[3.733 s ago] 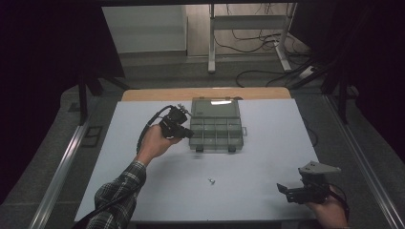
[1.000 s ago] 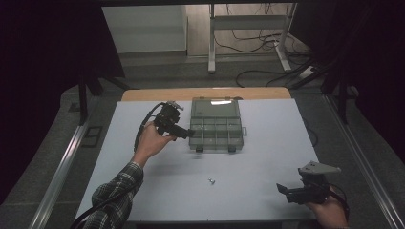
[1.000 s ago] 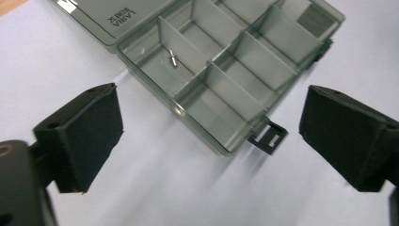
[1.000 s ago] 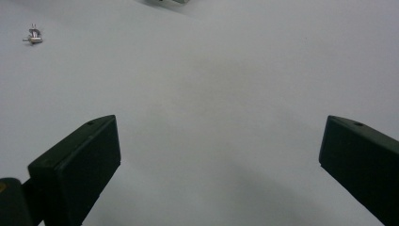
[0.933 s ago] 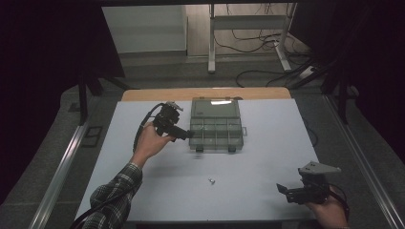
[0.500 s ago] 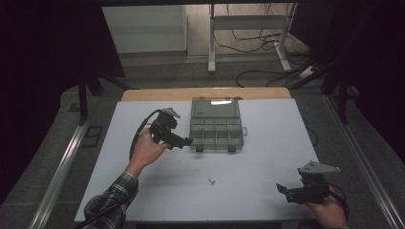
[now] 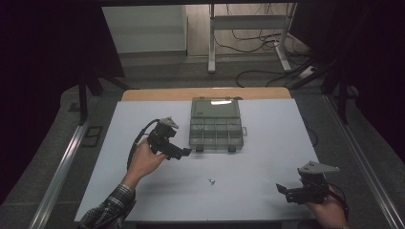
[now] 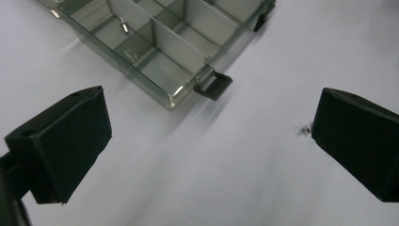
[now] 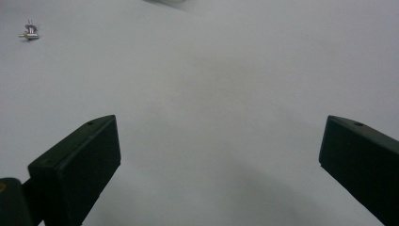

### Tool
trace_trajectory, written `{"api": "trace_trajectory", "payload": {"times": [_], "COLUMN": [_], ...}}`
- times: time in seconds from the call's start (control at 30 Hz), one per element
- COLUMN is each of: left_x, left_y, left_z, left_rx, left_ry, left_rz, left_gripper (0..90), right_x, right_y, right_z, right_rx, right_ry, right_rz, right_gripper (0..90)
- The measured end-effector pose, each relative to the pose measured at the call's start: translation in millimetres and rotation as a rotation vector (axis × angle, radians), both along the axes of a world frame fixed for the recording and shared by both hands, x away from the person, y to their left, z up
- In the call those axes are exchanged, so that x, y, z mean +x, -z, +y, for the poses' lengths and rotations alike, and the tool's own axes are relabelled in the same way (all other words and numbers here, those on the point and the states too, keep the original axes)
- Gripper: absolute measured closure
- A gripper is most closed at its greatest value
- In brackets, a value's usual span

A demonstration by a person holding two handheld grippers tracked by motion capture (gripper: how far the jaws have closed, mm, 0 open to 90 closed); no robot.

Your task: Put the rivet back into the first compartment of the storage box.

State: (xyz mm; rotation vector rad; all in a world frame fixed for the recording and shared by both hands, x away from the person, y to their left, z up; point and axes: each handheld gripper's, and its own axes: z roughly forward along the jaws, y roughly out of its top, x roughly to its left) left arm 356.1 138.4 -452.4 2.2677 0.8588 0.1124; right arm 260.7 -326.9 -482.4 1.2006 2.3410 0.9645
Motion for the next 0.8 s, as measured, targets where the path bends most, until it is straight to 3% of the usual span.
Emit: {"api": "trace_trajectory", "payload": {"times": [0.2,0.6,0.8], "left_x": [-14.6,-25.7,-29.0], "left_y": [9.1,25.8,33.1], "left_z": [-6.9,-34.4,-48.2], "left_rx": [-0.001,0.033,0.041], "left_ry": [0.023,0.037,0.075], "left_rz": [-0.015,0.060,0.080], "left_gripper": [0.0,0.0,0.0], "right_x": [-0.1,-0.3,-0.2], "right_y": [0.4,0.8,0.9], "right_z": [0.4,1.0,1.2], "right_rx": [-0.002,-0.007,-0.010], "right_ry": [-0.001,-0.010,-0.013], "right_rz": [0.001,0.001,0.002], "right_gripper": [0.0,0.0,0.0]}}
